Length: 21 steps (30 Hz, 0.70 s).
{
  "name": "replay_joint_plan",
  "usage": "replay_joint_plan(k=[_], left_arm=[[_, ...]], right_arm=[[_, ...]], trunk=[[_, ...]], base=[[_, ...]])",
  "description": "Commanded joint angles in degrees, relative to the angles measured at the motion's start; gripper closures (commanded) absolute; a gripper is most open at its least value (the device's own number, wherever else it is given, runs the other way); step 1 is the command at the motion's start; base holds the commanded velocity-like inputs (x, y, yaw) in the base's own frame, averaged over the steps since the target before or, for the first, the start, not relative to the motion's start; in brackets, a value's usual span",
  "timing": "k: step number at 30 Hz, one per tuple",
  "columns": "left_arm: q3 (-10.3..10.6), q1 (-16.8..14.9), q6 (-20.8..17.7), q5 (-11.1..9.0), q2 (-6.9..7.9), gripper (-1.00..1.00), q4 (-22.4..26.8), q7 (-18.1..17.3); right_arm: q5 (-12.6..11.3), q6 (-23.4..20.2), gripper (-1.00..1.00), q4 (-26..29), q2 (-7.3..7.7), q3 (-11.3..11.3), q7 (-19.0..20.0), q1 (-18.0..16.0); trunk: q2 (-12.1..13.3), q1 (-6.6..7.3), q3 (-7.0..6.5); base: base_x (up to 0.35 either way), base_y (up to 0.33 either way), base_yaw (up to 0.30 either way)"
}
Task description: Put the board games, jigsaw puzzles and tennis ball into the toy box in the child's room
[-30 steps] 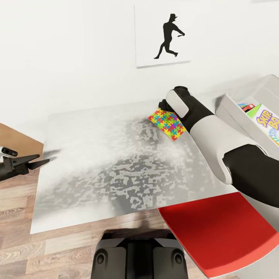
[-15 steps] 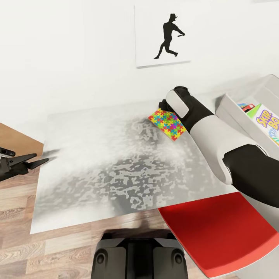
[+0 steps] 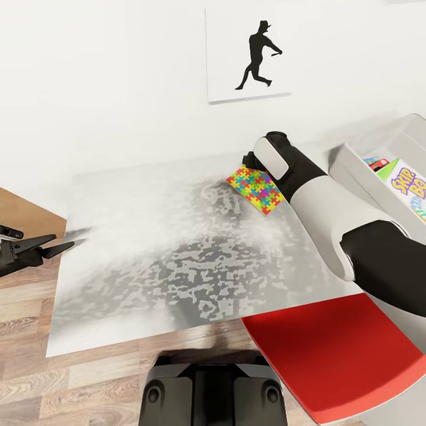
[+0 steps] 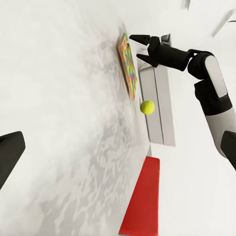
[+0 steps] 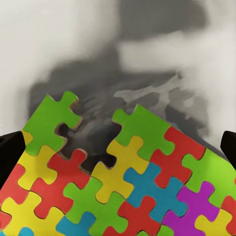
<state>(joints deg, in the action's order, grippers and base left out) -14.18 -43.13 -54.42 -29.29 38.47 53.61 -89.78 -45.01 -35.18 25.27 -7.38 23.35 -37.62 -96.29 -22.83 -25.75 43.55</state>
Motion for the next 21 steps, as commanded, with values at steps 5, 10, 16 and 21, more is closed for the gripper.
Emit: replay_joint_plan(k=[5,10,16,21], left_arm=[[0.03,-0.02,-0.55,0.01,0.02,-1.00,0.01,-0.22],[0.03,-0.02,-0.48,0.02,0.02,-1.00,0.01,-0.22],[0.03,-0.02,-0.44,0.02,0.02,-1.00,0.01,-0.22],[0.03,-0.02,-0.43,0.02,0.02,-1.00,0.01,-0.22]], right_arm=[[-0.52,-0.18,-1.00,0.06,0.05,0.40,-0.47,-0.26],[-0.52,-0.23,-1.00,0.21,0.01,0.32,-0.52,-0.48],[-0.52,-0.21,-1.00,0.13,0.06,0.30,-0.52,-1.15],[-0.52,-0.17,-1.00,0.00,0.08,0.30,-0.52,-1.54]], trunk=[[-0.09,-0.03,0.17],[-0.09,-0.03,0.29],[-0.09,-0.03,0.45],[-0.09,-0.03,0.60]], base=[[0.000,0.000,0.000],[0.000,0.000,0.000],[0.000,0.000,0.000],[0.000,0.000,0.000]])
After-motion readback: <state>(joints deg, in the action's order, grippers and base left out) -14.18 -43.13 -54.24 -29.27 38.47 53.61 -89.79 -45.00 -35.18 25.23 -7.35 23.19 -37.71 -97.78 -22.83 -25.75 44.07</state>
